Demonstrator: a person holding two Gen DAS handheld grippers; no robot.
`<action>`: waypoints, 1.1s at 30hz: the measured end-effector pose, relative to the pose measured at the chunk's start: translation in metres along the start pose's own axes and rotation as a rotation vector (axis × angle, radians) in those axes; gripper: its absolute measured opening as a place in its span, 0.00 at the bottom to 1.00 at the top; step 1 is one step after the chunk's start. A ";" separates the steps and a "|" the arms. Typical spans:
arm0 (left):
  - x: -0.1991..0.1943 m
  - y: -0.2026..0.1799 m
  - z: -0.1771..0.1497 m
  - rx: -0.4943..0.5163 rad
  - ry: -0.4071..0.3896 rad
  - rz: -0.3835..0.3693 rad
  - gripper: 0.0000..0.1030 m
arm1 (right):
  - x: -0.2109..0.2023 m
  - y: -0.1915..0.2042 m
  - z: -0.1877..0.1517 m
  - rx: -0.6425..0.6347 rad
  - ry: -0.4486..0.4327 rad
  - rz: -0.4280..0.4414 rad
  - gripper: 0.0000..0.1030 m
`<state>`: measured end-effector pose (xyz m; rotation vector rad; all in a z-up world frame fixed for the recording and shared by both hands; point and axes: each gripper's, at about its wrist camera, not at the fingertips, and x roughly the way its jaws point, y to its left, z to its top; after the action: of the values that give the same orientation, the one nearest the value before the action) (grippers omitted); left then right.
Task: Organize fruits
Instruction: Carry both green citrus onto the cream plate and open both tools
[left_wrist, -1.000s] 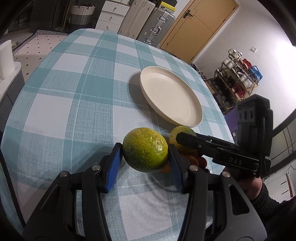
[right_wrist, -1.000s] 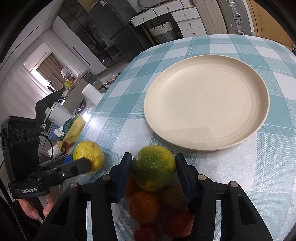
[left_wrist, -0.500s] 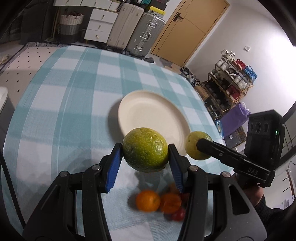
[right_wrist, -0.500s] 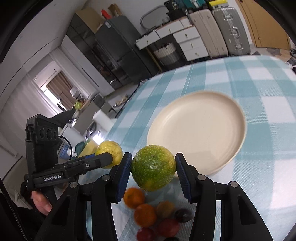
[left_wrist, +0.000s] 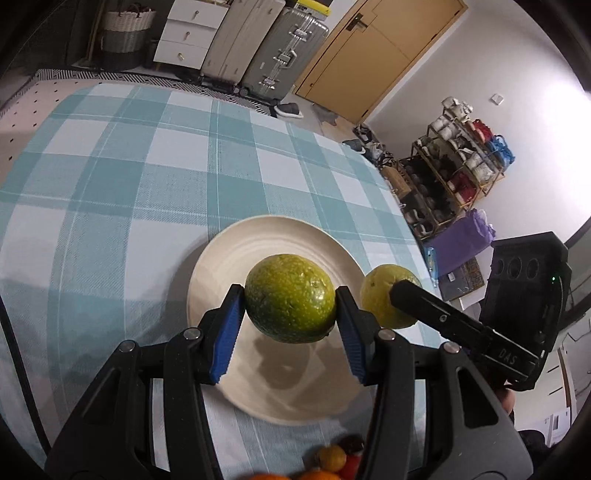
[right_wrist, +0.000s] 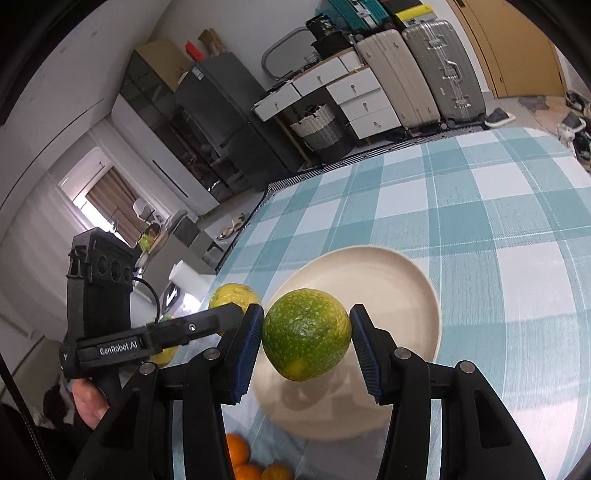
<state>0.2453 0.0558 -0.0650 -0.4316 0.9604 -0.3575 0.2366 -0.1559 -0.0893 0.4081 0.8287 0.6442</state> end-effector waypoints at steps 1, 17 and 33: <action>0.007 0.000 0.005 0.002 0.005 0.006 0.46 | 0.005 -0.005 0.003 0.018 0.002 0.007 0.48; 0.078 0.004 0.029 0.026 0.092 0.026 0.46 | 0.054 -0.046 0.026 0.136 0.029 -0.028 0.48; 0.058 -0.002 0.034 0.055 0.002 0.072 0.60 | 0.034 -0.038 0.029 0.133 -0.054 -0.013 0.58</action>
<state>0.3044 0.0332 -0.0883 -0.3453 0.9637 -0.3184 0.2904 -0.1642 -0.1112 0.5380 0.8245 0.5659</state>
